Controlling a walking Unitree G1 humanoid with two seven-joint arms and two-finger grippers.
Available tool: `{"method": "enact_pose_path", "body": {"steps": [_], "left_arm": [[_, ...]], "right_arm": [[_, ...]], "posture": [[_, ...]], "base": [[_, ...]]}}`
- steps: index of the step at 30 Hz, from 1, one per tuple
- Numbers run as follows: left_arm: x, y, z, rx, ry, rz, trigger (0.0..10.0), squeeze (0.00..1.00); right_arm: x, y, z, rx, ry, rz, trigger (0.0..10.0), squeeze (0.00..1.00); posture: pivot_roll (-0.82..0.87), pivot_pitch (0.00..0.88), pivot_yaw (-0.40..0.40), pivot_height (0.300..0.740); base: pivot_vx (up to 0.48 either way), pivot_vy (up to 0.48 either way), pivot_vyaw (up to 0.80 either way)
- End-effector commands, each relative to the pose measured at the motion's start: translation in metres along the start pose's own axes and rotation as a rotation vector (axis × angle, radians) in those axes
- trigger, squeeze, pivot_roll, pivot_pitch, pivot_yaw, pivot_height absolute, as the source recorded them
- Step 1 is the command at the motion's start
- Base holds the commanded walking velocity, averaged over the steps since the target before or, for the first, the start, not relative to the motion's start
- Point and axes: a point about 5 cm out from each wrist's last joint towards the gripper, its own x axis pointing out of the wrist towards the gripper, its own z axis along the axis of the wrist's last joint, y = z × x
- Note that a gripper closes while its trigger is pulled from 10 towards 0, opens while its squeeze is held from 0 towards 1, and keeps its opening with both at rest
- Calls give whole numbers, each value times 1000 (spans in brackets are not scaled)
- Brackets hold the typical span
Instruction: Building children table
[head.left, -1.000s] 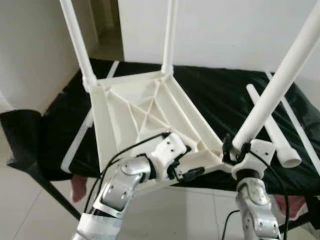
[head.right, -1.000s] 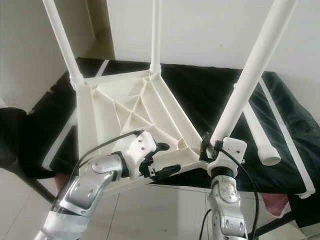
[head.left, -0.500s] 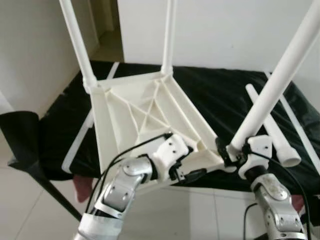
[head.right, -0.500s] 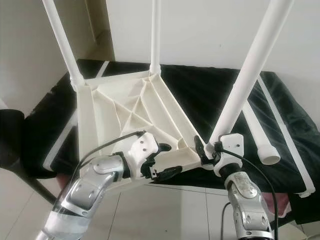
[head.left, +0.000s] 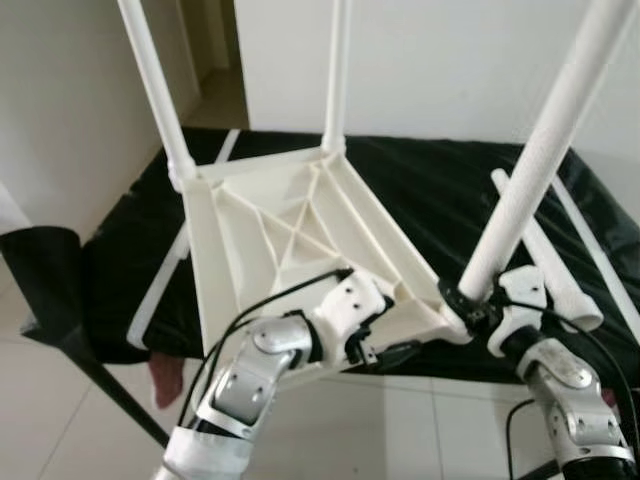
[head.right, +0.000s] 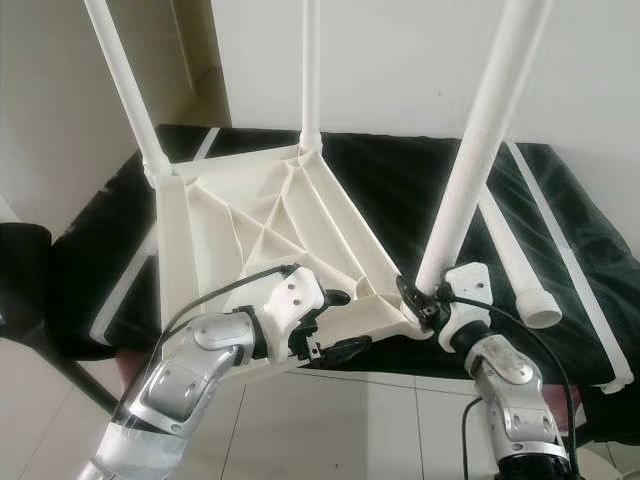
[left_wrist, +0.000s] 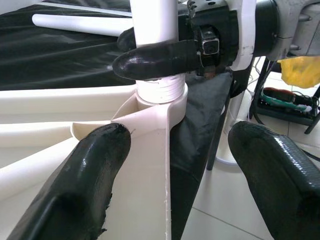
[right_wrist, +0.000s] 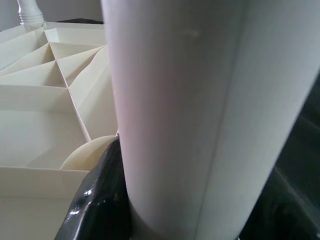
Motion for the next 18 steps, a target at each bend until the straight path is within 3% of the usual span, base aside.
{"method": "enact_pose_path", "body": {"steps": [1, 2, 3, 4, 5, 11, 14, 18], "left_arm": [[0, 7, -1, 14, 16, 114, 10000, 0], [0, 7, -1, 14, 16, 114, 10000, 0], [-1, 7, -2, 15, 17, 119, 10000, 0], [-1, 7, -2, 15, 17, 119, 10000, 0], [-2, 8, -2, 13, 18, 124, 10000, 0], [-4, 8, -2, 8, 16, 133, 10000, 0], [-4, 9, -3, 3, 18, 141, 10000, 0], [-3, 6, -3, -16, 11, 127, 10000, 0]], "right_arm": [[-2, -1, -8, -12, 45, 2, 2824, 0], [-2, -1, -8, -12, 45, 2, 2824, 0], [-3, 0, -9, -13, 46, -10, 6627, 0], [-3, 0, -9, -13, 46, -10, 6627, 0], [-3, 3, -9, -3, 43, -15, 10000, 0], [-2, 10, -10, 10, 43, -38, 10000, 0], [-2, 18, -10, 35, 40, -117, 10000, 0], [-2, 26, -14, 113, 87, -390, 10000, 0]], "posture": [[4, 0, -3, 740], [4, 0, -3, 740], [4, 0, -3, 740], [4, 0, -3, 740], [5, 6, -4, 740], [2, 15, -9, 740], [-7, 25, -11, 740], [-16, 39, -13, 740]], "base": [[0, 0, 0], [0, 0, 0], [0, 0, 0], [0, 0, 0], [0, 0, 0], [0, 0, 0], [0, 0, 0], [0, 0, 0]]}}
